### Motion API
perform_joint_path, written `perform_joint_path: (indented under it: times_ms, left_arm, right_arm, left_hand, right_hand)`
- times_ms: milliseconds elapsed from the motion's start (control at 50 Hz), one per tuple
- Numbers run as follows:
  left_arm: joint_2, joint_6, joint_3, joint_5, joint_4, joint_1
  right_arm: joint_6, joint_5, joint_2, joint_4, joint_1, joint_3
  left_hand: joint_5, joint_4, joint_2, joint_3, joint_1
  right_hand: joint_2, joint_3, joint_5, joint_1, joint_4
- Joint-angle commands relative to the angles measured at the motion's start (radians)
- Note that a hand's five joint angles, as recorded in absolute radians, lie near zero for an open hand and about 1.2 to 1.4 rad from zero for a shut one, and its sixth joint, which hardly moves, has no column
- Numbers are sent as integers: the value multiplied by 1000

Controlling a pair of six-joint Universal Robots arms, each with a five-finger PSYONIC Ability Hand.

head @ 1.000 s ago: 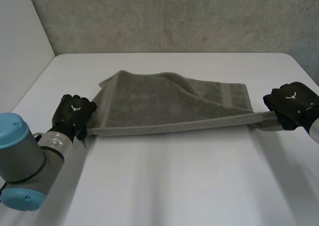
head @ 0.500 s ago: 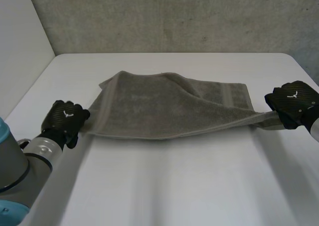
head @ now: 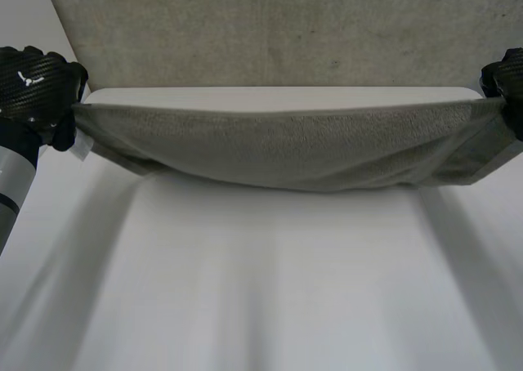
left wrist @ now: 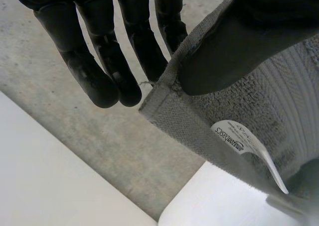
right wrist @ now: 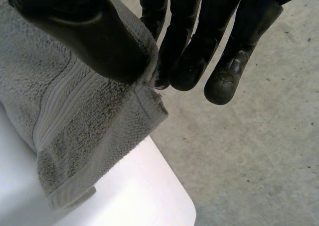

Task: Fold the towel.

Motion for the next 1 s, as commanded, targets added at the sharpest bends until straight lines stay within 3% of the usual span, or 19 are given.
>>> perform_joint_path:
  times_ms: [20,200,300,420,520,560,600,700,880,1000]
  left_arm:
    - [-56,2,-5,47,-7,1]
    - [-301,16,110,30,-16,-5]
    - [-446,17,253,29,-16,-16]
    - [-523,16,409,20,-16,-47]
    - [-528,-18,567,-52,-5,-71]
    - [-509,-91,635,-103,27,-83]
    - [-488,-136,659,-115,50,-88]
    - [-395,-232,668,-94,61,-76]
    - [-367,-233,477,21,-96,-59]
    - [-322,-226,303,35,-108,-28]
  right_arm:
    - [-26,-34,81,39,-34,-33]
    - [-78,6,272,76,6,-117]
    - [-118,99,409,85,58,-247]
    - [-118,152,480,65,109,-373]
    - [-67,212,488,-107,156,-487]
    - [-3,256,461,-284,187,-494]
    - [29,262,428,-344,193,-493]
    - [92,252,348,-300,190,-482]
    - [111,121,347,-40,185,-367]
    - [21,109,295,-7,156,-196]
  left_hand:
    - [-281,-129,-124,-149,-62]
    - [-281,-129,-124,-149,-62]
    - [-281,-129,-124,-149,-62]
    - [-281,-129,-124,-149,-62]
    - [-281,-129,-124,-149,-62]
    - [-281,-129,-124,-149,-62]
    - [-281,-129,-124,-149,-62]
    - [-281,-129,-124,-149,-62]
    - [-281,-129,-124,-149,-62]
    - [-281,-129,-124,-149,-62]
  right_hand:
    - [63,56,49,55,57]
    - [63,56,49,55,57]
    - [63,56,49,55,57]
    - [63,56,49,55,57]
    - [63,56,49,55,57]
    - [63,56,49,55,57]
    - [63,56,49,55,57]
    - [63,56,49,55,57]
    - [63,56,49,55,57]
    - [63,56,49,55,57]
